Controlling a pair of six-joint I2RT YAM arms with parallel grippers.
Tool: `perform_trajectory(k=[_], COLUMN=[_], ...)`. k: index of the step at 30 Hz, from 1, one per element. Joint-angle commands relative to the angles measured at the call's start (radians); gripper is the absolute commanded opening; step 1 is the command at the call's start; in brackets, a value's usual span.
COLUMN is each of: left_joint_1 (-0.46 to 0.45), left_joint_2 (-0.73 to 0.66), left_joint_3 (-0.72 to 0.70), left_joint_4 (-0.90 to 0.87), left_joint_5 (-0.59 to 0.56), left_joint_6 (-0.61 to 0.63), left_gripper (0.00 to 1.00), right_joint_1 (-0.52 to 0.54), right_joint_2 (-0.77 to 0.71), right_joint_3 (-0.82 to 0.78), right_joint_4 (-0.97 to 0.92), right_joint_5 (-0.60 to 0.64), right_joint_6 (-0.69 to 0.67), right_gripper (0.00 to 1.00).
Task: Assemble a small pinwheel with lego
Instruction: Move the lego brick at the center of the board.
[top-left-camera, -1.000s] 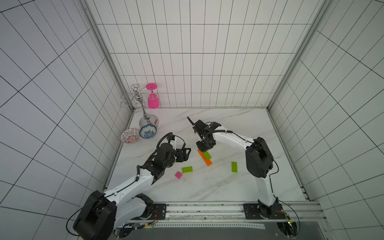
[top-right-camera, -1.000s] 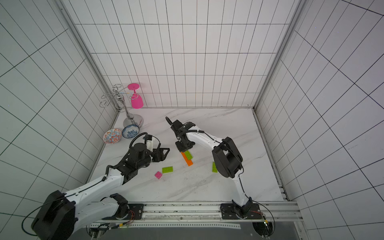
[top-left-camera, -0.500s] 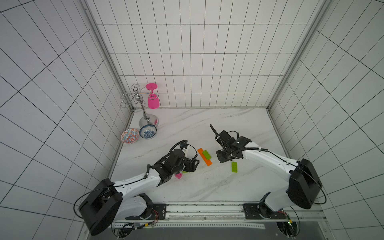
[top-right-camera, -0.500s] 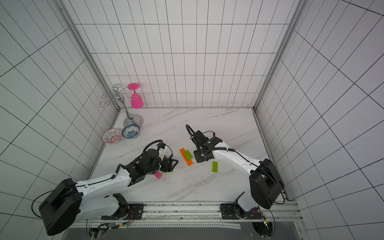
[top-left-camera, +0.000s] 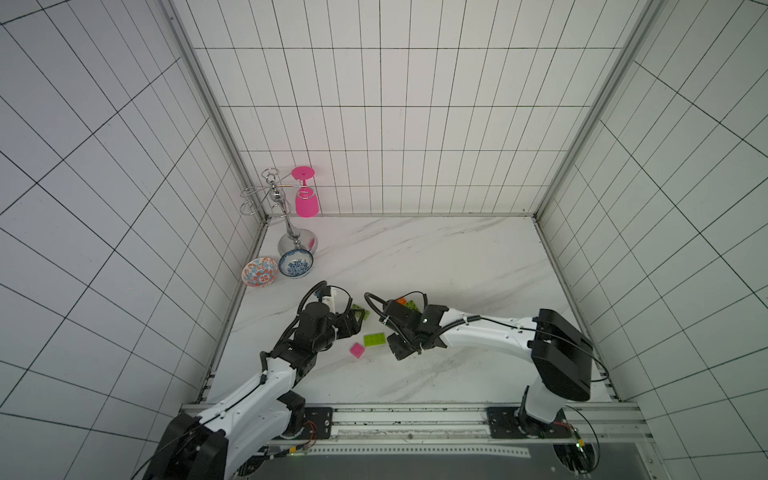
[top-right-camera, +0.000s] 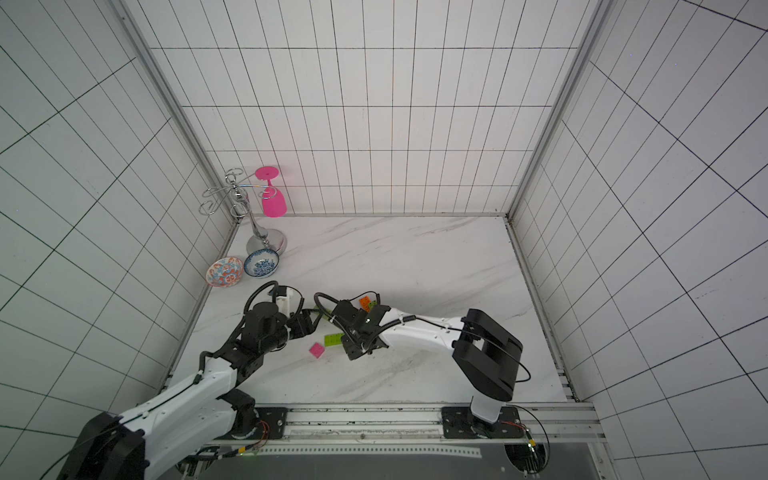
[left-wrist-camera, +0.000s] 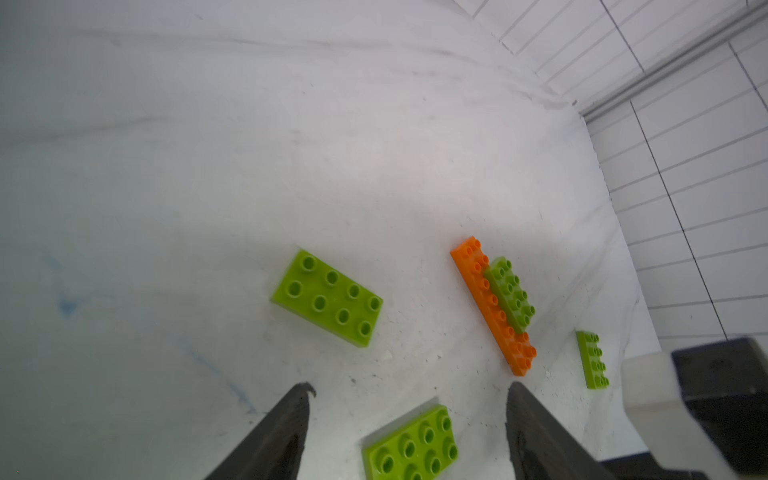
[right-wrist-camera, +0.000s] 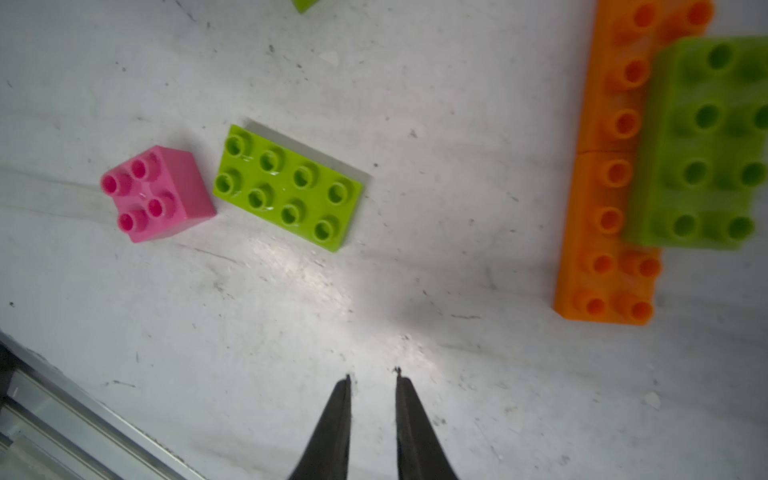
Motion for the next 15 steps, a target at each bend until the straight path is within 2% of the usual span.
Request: perform_trajectory(k=[1, 8, 15], left_joint_1=[0.117, 0.13, 0.13], left_joint_2=[-0.045, -0.055, -0.045], left_joint_3=[-0.018, 0.01, 0.039], left_joint_4=[-0.024, -0.082, -0.137], left_joint_5=[0.091, 0.043, -0.027], left_joint_6=[-0.011, 0.003, 0.039], left_gripper=[0.76, 0.76, 0.76], right_joint_1=[0.018, 0.015, 0.013], right_joint_2=[0.054, 0.176, 0.204], right_joint_3=[0.143, 0.251, 0.227], right_joint_4=[0.018, 0.028, 0.022], right_joint_5=[-0.018, -0.084, -0.173], right_joint_6=[0.055, 0.055, 0.072], right_gripper=[0.22, 0.21, 0.19])
